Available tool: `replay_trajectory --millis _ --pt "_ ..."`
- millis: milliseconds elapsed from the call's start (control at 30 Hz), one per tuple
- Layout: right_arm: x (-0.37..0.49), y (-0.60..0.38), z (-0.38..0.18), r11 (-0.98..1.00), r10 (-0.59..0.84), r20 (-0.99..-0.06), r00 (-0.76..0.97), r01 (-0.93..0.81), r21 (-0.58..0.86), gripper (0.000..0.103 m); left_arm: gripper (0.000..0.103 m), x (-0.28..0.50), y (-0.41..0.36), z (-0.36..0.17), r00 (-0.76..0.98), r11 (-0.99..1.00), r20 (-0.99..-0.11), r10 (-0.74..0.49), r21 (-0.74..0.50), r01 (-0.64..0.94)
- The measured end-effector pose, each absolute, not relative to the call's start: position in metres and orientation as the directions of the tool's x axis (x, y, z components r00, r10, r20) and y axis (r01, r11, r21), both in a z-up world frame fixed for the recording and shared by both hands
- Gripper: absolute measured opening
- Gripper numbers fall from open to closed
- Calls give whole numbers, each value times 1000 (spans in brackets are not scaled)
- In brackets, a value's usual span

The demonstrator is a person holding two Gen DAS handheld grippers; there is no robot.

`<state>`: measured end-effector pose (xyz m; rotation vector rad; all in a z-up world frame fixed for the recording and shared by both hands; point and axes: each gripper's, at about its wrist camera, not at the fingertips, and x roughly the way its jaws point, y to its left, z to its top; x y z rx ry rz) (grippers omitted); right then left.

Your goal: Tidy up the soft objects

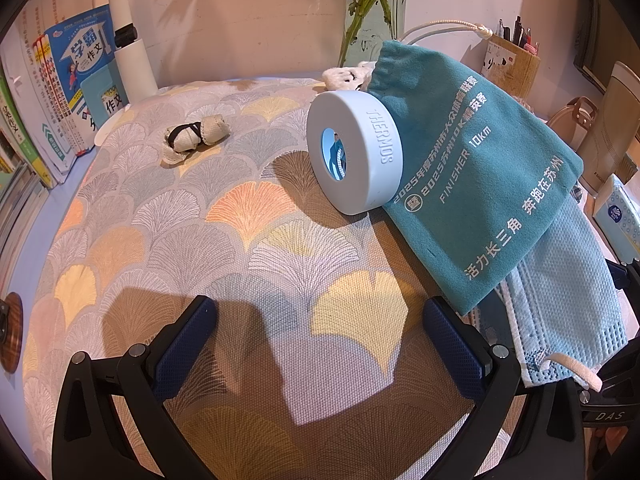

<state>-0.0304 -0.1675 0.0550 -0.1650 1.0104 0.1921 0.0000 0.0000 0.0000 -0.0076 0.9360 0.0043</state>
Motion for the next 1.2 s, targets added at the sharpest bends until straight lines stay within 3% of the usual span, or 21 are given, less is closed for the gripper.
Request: replay_trajectory --millis 1200 --pt "-30 -167 54 974 73 -854 515 -221 -50 103 103 0 0 0 592 1000 -806 3 -4 -11"
